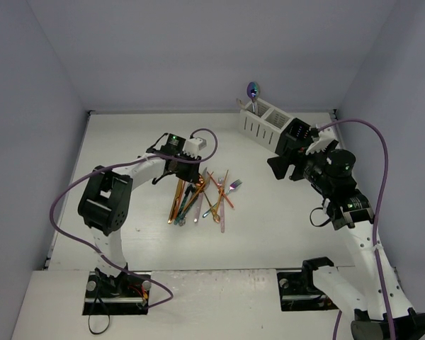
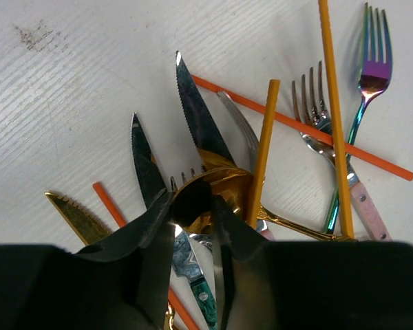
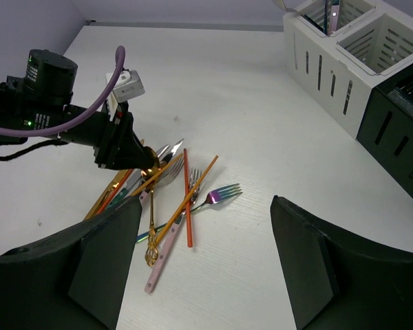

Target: Sort the eating utensils into containers

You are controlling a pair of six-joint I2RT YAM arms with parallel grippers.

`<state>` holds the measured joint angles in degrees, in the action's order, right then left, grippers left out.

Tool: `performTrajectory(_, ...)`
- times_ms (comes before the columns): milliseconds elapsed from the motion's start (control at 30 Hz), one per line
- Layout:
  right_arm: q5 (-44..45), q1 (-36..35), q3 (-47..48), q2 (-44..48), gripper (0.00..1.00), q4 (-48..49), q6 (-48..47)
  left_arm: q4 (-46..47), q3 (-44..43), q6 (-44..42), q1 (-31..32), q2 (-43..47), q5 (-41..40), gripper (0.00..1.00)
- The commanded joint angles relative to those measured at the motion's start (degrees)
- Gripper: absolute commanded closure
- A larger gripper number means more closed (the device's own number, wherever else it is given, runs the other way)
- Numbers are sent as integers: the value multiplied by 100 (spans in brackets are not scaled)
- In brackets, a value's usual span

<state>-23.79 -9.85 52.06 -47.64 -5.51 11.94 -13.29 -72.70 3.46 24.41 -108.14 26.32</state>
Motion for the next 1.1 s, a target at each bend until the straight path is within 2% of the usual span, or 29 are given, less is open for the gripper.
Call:
performTrajectory(0,-118,-51,-18,94,27,246,17,298,-269,-137,-92,135,298,90)
performTrajectory(67,-108,-52,-27,108,26,237,18,344,-271,-96,-114,178,375,97)
performTrajectory(133,-103,-52,-20,119,26,212,18,412,-271,-83,-120,230,481,100)
performTrajectory(333,-91,-52,-23,145,26,171,36,504,-307,-101,-120,522,395,100)
performTrajectory(667,-82,-52,32,158,26,112,18,757,-468,-506,-120,1245,-693,100)
performTrajectory(900,-95,-48,103,119,26,85,-21,749,-771,-662,-120,1581,-949,100)
performTrajectory(1067,-160,-61,225,-28,26,79,-84,644,-938,-660,-120,1844,-849,100)
